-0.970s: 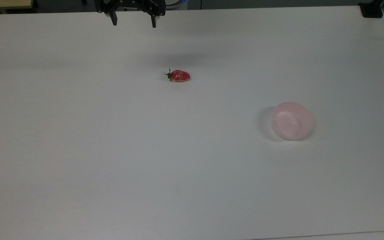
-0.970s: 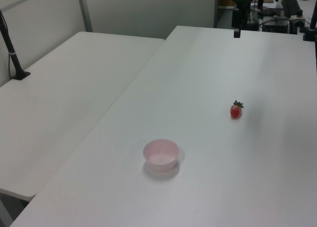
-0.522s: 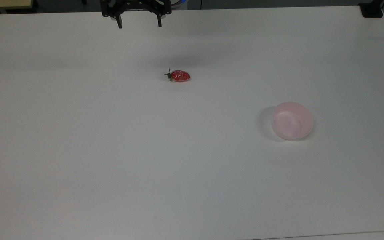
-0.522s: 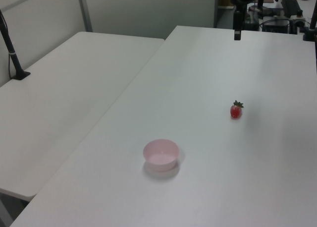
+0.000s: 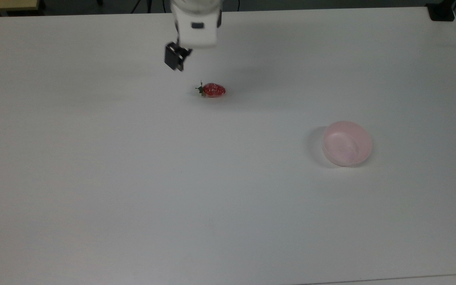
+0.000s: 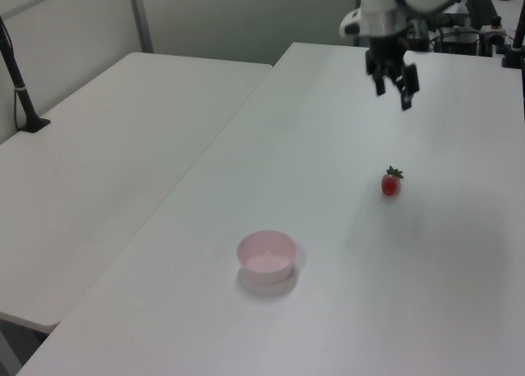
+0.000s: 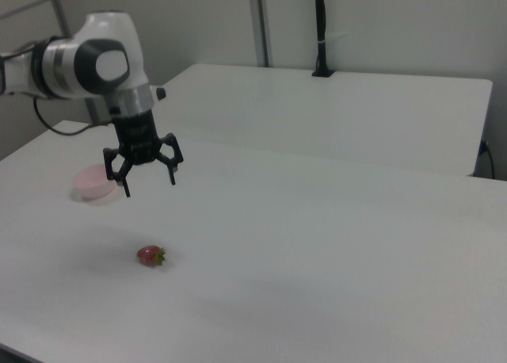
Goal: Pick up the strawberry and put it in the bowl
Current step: 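Lower the gripper over the strawberry and close on it, then lift the strawberry off the table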
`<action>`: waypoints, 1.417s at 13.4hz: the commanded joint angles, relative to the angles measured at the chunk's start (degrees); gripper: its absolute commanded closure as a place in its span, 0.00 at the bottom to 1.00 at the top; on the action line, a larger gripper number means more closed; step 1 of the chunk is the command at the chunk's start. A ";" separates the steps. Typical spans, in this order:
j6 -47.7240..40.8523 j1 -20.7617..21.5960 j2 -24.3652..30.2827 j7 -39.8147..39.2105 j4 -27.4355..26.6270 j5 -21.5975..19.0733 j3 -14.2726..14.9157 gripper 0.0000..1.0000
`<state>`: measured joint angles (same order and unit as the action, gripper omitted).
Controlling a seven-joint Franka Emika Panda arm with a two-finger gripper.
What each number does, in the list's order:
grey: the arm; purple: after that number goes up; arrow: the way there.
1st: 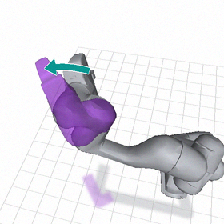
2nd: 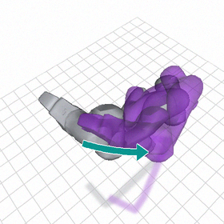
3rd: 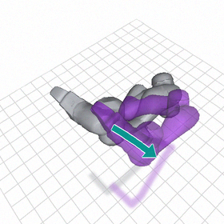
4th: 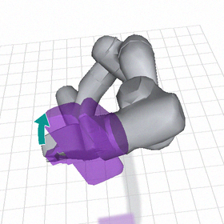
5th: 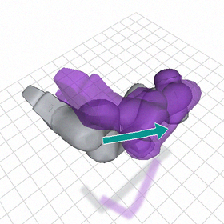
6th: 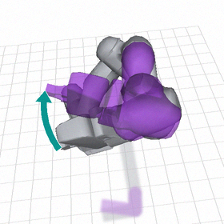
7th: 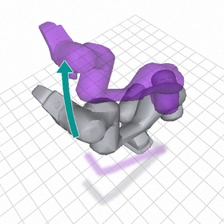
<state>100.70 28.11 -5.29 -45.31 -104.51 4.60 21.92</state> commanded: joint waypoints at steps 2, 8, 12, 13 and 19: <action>15.64 2.13 -1.37 -5.92 -11.32 6.20 -0.98 0.16; 20.85 -1.65 -4.37 -5.14 -17.75 10.26 -9.00 0.24; 23.05 -1.57 -6.39 -4.96 -17.75 11.22 -9.18 0.39; 23.05 -1.48 -6.57 -4.96 -17.75 11.66 -9.18 0.50; 17.79 -2.27 -1.14 -5.05 -16.35 11.31 -9.18 0.69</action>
<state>122.07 26.77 -11.35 -50.09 -120.96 15.17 13.25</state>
